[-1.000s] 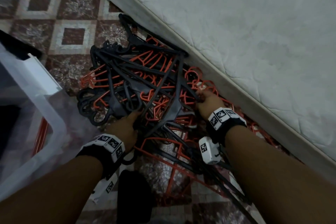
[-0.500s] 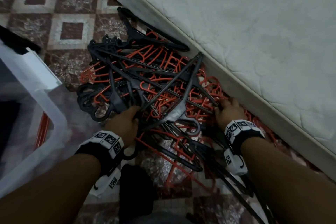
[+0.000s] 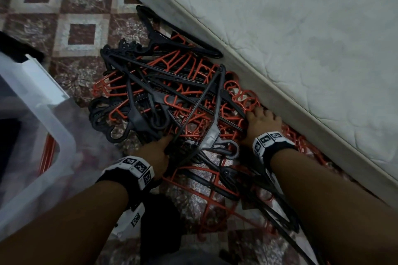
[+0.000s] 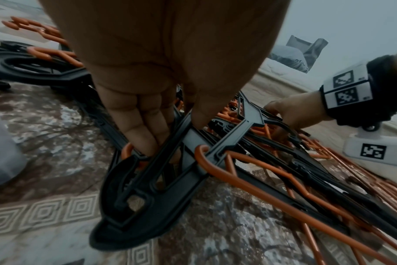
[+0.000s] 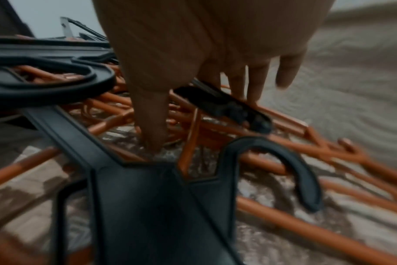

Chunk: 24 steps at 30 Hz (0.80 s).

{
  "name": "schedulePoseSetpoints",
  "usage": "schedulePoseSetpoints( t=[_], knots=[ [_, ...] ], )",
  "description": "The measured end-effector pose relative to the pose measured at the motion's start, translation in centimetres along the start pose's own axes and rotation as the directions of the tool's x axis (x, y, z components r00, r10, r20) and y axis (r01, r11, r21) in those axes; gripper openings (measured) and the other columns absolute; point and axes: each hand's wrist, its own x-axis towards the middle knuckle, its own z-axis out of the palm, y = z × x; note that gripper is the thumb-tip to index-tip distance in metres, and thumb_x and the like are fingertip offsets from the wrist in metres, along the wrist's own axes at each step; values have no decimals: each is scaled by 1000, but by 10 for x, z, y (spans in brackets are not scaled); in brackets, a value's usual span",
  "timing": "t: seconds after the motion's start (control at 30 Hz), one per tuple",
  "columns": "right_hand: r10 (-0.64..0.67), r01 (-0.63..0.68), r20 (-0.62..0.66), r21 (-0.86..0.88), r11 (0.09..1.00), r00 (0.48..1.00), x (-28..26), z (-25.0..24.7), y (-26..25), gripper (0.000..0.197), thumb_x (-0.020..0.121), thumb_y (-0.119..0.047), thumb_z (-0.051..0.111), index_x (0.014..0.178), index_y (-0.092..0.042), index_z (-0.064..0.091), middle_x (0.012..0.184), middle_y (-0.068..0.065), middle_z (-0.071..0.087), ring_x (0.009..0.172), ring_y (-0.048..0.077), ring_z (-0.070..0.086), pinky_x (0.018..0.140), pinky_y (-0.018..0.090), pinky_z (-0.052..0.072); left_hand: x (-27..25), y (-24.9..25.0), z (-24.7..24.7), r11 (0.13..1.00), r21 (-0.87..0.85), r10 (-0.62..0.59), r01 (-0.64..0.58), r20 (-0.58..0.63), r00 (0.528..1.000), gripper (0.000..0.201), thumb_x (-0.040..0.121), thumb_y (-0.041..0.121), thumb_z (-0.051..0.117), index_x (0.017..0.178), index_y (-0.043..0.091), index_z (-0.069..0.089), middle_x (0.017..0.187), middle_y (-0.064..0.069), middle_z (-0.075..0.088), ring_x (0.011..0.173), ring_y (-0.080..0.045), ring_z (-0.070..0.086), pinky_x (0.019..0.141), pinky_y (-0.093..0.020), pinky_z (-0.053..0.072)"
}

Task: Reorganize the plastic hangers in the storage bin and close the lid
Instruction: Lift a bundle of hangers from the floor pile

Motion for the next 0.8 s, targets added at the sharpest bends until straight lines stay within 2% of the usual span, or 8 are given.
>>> schedulePoseSetpoints(
  t=[0.1,0.23,0.3,0.4,0.5,0.67,0.73,0.8],
  knots=[
    [43,-42,-37,4,999,998,2,1,-14,79,70,-59,67,136,-22,45,142,11,37,131,34,34,110,57,26,-1,0,0,1000,8,7,-7,8,1000,63,96,26,52,151,35,22,131,-9,57,111,-30,60,76,-28,42],
    [16,-14,-21,82,997,1000,7,-6,-14,86,59,-74,66,130,-27,51,134,16,41,129,38,38,114,64,11,1,-3,0,1000,0,-1,1,19,1000,59,96,22,52,149,29,27,123,-10,61,103,-30,62,69,-27,42],
    [10,-7,-12,193,981,1000,8,-10,-10,88,56,-73,67,128,-25,51,130,16,39,123,39,42,114,59,22,2,-6,-3,999,-53,-5,7,30,1000,55,95,20,53,145,25,32,121,-11,63,103,-31,63,72,-29,46],
    [26,-3,-56,375,927,998,3,-11,-5,97,50,-67,75,132,-21,47,125,14,37,116,38,45,101,49,45,1,-9,-6,996,-88,-12,16,43,999,56,95,21,53,146,26,32,125,-12,61,108,-32,61,77,-26,44],
    [37,33,-130,499,866,991,-3,-11,-3,97,47,-59,83,128,-24,43,123,11,39,112,35,50,95,43,49,-2,-9,-8,990,-138,-9,14,37,999,55,95,19,52,146,27,33,126,-12,60,105,-30,61,75,-23,40],
    [43,84,-172,669,738,984,-4,-15,-3,105,52,-45,90,137,-34,29,123,7,63,102,29,65,83,33,53,-6,-6,-14,959,-283,7,-14,-23,1000,40,96,21,50,133,35,42,101,-4,65,70,-16,59,55,-22,40],
    [39,94,-174,692,716,984,-4,-18,-3,102,56,-44,89,139,-36,31,118,2,68,97,25,68,80,29,53,-6,-3,-17,944,-327,25,-35,-33,999,35,98,24,49,129,39,46,99,-4,66,74,-20,62,61,-27,49],
    [40,104,-175,740,664,984,-8,-24,-6,94,60,-43,87,137,-43,34,112,-5,68,88,16,67,75,21,50,-5,1,-20,918,-392,42,-51,-30,999,33,98,26,48,128,42,48,108,-3,66,87,-25,64,78,-39,55]
  ],
)
